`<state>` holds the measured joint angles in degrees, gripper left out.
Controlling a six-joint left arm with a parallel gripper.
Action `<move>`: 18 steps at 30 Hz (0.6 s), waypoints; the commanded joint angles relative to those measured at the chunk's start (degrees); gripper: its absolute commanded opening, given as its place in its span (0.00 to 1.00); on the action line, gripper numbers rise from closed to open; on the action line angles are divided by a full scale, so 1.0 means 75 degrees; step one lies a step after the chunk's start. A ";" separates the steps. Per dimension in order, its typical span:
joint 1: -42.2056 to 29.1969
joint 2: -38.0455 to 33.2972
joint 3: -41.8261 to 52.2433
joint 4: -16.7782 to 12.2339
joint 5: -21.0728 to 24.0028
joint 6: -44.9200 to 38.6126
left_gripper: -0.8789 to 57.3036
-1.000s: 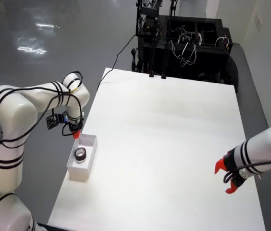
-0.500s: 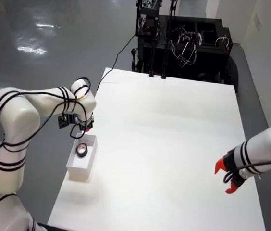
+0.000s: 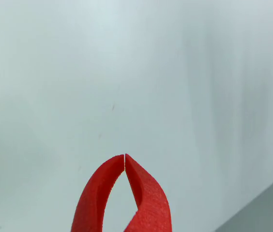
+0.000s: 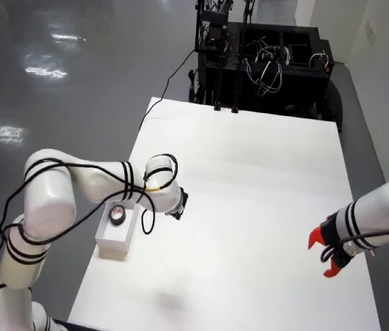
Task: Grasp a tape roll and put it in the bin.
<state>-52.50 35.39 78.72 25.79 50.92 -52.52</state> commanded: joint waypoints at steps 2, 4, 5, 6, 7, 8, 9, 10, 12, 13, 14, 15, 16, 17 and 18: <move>-0.2762 -0.0418 -0.0688 -0.1306 -0.0497 0.2526 0.04; -0.2621 -0.0687 -0.0758 -0.2056 -0.0485 0.3394 0.04; -0.2539 -0.0828 -0.0781 -0.2197 -0.0333 0.3441 0.04; -0.2445 -0.0992 -0.0781 -0.2220 -0.0157 0.3253 0.04; -0.2340 -0.1168 -0.0781 -0.2244 0.0042 0.2995 0.04; -0.2234 -0.1332 -0.0781 -0.2396 0.0229 0.2925 0.04; -0.2164 -0.1449 -0.0781 -0.2513 0.0358 0.2925 0.03; -0.2117 -0.1566 -0.0781 -0.2537 0.0440 0.2925 0.02; -0.2059 -0.1742 -0.0781 -0.2513 0.0558 0.2925 0.01; -0.2047 -0.1801 -0.0781 -0.2513 0.0593 0.2948 0.01; -0.2047 -0.1836 -0.0781 -0.2513 0.0628 0.2983 0.01; -0.2047 -0.1847 -0.0781 -0.2513 0.0663 0.3007 0.01; -0.2059 -0.1847 -0.0781 -0.2513 0.0686 0.3066 0.01; -0.2082 -0.1847 -0.0781 -0.2513 0.0698 0.3124 0.01; -0.2094 -0.1847 -0.0781 -0.2502 0.0686 0.3136 0.01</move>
<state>-67.09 29.16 74.11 13.82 51.20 -35.20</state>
